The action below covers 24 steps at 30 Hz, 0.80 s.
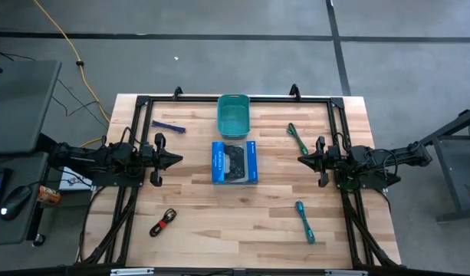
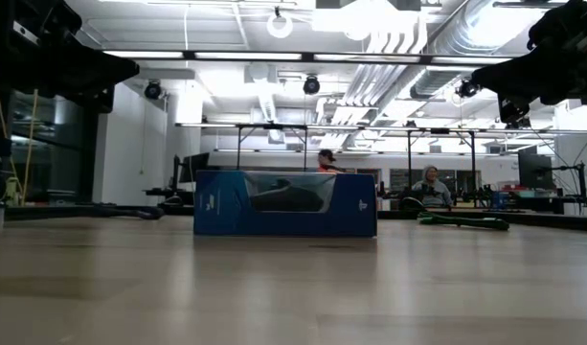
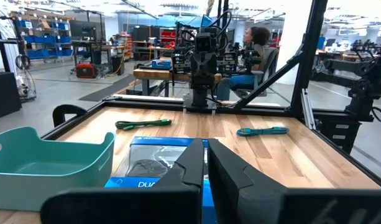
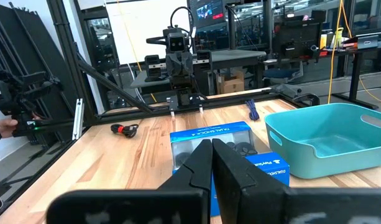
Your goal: Pick and place USB-C Cables
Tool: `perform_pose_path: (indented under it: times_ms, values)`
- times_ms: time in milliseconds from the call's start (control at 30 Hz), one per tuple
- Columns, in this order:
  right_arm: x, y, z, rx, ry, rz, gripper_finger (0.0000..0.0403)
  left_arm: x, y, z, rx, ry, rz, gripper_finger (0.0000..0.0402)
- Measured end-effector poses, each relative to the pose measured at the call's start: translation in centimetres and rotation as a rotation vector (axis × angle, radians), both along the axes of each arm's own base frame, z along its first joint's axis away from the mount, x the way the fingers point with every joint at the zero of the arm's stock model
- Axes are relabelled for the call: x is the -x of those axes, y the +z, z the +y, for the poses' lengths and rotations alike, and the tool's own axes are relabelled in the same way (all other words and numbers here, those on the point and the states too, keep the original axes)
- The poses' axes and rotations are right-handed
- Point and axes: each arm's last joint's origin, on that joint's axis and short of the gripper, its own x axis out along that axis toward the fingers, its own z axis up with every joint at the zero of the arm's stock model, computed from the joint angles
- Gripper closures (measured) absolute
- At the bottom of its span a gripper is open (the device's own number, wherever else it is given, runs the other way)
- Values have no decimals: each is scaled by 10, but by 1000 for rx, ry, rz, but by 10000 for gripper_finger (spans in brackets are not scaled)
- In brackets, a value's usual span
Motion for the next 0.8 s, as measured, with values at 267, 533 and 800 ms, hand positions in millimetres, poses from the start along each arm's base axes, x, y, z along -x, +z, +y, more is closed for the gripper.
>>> perform_pose_path:
  times_ms: [267,533,800]
  values:
    - [0,0,0,0,0,0,402,0,0,0,0,0,0,398]
    - [0,0,0,0,0,0,402,0,0,0,-1,0,1,398]
    - [0,0,0,0,0,0,402,0,1,1,-437,49,75,398]
